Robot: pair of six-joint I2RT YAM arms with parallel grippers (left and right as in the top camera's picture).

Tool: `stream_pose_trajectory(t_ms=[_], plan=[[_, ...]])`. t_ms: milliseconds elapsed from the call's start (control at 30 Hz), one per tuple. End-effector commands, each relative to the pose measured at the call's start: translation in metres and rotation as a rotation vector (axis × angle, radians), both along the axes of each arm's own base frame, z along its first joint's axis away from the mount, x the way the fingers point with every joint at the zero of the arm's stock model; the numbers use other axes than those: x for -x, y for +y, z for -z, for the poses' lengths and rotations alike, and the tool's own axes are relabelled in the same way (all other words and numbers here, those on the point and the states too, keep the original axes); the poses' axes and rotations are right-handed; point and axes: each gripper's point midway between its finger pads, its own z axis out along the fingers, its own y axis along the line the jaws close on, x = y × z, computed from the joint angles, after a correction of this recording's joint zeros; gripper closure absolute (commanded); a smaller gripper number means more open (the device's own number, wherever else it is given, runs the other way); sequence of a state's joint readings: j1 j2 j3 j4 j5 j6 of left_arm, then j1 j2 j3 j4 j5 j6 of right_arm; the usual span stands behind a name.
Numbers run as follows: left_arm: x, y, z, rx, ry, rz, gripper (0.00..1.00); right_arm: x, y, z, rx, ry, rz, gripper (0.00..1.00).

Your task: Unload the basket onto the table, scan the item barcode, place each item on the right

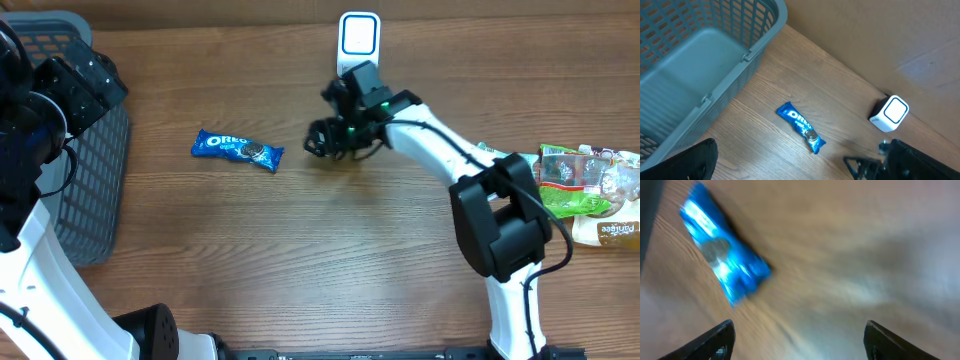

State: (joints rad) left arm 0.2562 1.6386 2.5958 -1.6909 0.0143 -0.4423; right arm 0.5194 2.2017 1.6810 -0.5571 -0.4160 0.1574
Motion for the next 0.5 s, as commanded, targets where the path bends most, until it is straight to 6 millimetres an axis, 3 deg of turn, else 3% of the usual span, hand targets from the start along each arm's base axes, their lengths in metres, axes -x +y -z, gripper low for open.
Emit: stream_pose_trajectory(t_ms=[0, 100, 200, 467], plan=[[0.001, 0.003, 0.000, -0.014, 0.002, -0.002, 0.00, -0.007, 0.037, -0.029, 0.059, -0.277, -0.095, 0.17], [0.001, 0.003, 0.000, -0.014, 0.002, -0.002, 0.00, -0.005, 0.064, -0.039, 0.068, -0.417, -0.167, 0.17], [0.001, 0.003, 0.000, -0.014, 0.002, -0.002, 0.00, 0.003, 0.084, -0.038, 0.072, -0.494, -0.253, 0.17], [0.000, 0.002, 0.000, -0.013, 0.003, 0.000, 0.00, 0.009, 0.100, 0.021, 0.103, -0.473, -0.312, 0.26]])
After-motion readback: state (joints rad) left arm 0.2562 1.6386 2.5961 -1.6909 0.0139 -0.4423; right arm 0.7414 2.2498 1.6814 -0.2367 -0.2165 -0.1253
